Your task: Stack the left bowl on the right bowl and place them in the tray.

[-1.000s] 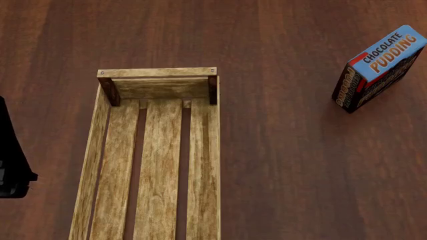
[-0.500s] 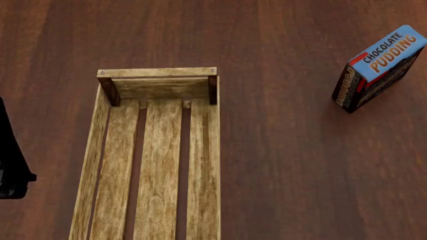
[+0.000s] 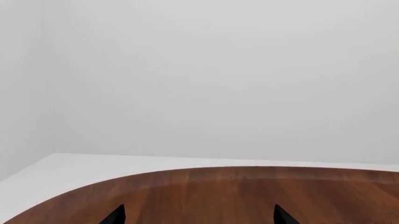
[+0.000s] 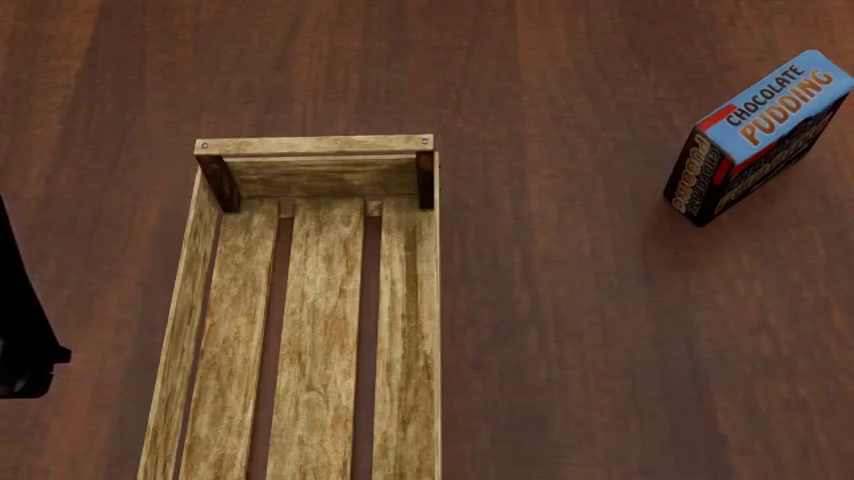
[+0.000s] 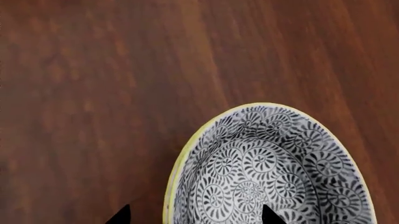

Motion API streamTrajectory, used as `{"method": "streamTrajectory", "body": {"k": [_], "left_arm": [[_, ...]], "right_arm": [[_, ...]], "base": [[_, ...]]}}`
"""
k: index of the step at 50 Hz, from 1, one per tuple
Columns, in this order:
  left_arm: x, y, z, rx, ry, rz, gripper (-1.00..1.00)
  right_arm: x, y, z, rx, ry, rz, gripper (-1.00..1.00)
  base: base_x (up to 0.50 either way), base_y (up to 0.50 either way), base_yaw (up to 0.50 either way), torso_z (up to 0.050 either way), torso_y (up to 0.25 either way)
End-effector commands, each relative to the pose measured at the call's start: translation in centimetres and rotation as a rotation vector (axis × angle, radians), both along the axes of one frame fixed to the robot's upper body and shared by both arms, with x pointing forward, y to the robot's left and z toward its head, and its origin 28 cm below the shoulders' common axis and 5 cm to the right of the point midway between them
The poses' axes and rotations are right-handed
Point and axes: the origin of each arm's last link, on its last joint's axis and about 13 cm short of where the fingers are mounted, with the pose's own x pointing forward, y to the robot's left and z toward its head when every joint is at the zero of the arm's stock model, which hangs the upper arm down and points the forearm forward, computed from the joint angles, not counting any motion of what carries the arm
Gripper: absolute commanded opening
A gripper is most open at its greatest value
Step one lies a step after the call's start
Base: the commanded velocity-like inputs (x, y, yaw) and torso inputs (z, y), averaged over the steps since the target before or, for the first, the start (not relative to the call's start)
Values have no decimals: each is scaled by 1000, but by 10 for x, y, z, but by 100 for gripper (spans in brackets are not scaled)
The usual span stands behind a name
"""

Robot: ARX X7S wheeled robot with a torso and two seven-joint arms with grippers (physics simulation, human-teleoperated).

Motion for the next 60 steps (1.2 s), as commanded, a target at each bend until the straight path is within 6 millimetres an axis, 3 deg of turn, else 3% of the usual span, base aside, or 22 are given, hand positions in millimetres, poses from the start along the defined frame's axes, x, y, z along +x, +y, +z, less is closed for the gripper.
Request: {"method": "streamTrajectory", "body": {"k": [1,28,60], "left_arm": [[0,-1,-1,2,3,-2,100],[6,-1,-6,17,18,4,100],[5,-2,-7,20,23,5,100]], "right_arm": [[1,1,-7,15,14,9,100],[18,-15,-34,12,30,-20,100],[21,-10,-57,50,88,1,100]], "base": [[0,0,0,0,0],[0,0,0,0,0],[0,0,0,0,0]]}}
